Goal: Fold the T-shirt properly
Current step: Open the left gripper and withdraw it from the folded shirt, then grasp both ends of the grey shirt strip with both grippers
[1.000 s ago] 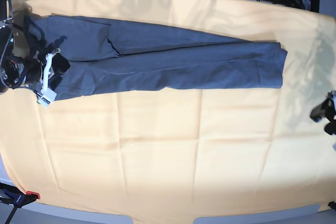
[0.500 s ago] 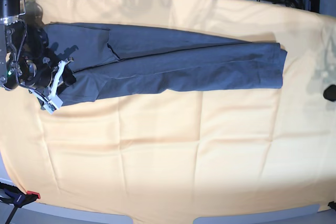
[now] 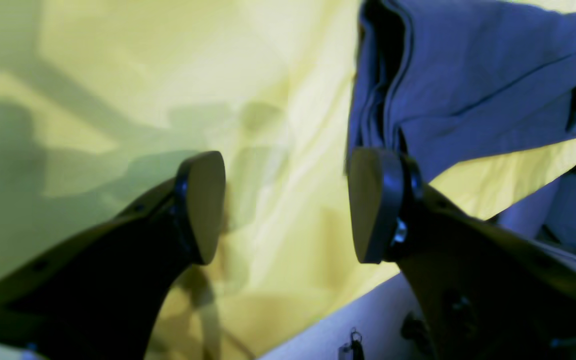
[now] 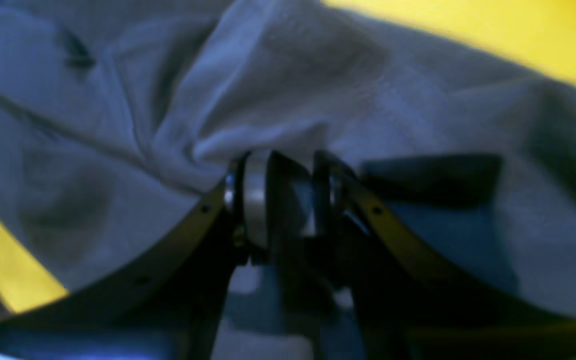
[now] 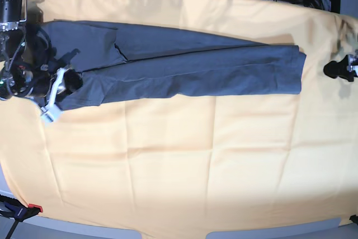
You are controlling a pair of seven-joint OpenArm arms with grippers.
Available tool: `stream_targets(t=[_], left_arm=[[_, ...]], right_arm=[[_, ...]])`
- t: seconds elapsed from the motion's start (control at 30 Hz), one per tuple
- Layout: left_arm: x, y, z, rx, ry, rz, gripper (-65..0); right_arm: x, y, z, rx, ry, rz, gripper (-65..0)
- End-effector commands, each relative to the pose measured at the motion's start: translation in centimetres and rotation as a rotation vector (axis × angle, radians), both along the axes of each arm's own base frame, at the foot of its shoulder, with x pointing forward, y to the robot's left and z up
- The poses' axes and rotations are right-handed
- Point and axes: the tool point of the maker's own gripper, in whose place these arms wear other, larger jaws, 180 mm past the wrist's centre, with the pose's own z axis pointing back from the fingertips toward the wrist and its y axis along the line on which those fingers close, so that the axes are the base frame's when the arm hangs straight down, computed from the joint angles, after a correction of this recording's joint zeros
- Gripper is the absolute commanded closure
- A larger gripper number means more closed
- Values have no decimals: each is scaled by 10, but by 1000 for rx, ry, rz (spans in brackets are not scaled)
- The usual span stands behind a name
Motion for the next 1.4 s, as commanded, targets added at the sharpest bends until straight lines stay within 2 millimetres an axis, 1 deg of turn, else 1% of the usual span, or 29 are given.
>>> stream_targets(t=[0.0, 0.07, 0.13, 0.2, 0.23, 0.3, 0.4, 0.5, 0.63, 0.73, 0.77, 0.8, 0.83, 0.87, 0.93, 0.97, 1.03, 1.07, 1.13, 1.23, 1.3, 1.37], left_arm=[[7, 5, 15, 11, -36, -2, -406], [8, -4, 8, -17, -36, -3, -405], [8, -14, 1, -47, -34, -5, -405], [8, -23, -6, -74, -33, -7, -405], [8, -28, -9, -87, -32, -8, -405], [9, -36, -13, -110, -33, -10, -405], [10, -51, -20, -147, -38, -18, -405], [11, -69, -27, -189, -41, -31, -405], [10, -100, -37, -240, -26, -71, -405], [10, -123, -40, -271, -28, -110, -399], [11, -128, -38, -275, -35, -123, -385], [12, -131, -36, -275, -44, -134, -348], [13, -133, -33, -272, -55, -145, -286], [14, -133, -29, -264, -66, -157, -207], [16, -132, -22, -243, -86, -181, -27], [17, -130, -18, -229, -96, -192, 0], [21, -125, -10, -204, -115, -203, 0], [24, -122, -5, -192, -127, -206, 0], [33, -113, 6, -164, -154, -206, 0], [48, -96, 28, -115, -203, -201, 0], [55, -84, 42, -80, -222, -192, 0], [61, -74, 54, -51, -240, -183, 0]], right_arm=[[24, -15, 37, 21, -109, -34, -174], [39, -36, 69, 52, -198, -102, -174], [52, -61, 103, 66, -297, -180, -174], [61, -86, 135, 62, -381, -245, -174], [63, -95, 150, 58, -416, -261, -174], [64, -110, 171, 31, -457, -273, -174], [63, -124, 187, -17, -478, -278, -174], [62, -129, 191, -35, -481, -280, -174], [62, -129, 191, -36, -480, -280, -174], [62, -129, 191, -36, -480, -280, -174], [62, -129, 191, -36, -480, -280, -174], [62, -129, 191, -36, -480, -280, -174], [62, -129, 191, -36, -480, -280, -174], [62, -129, 191, -35, -479, -280, -174], [62, -129, 190, -36, -478, -280, -174], [61, -129, 190, -34, -476, -281, -174], [61, -128, 190, -25, -475, -277, -174], [60, -124, 191, -4, -474, -266, -174], [57, -110, 192, 63, -472, -221, -174], [50, -91, 187, 143, -449, -157, -174], [46, -86, 183, 168, -433, -145, -174], [44, -86, 180, 165, -423, -145, -174]])
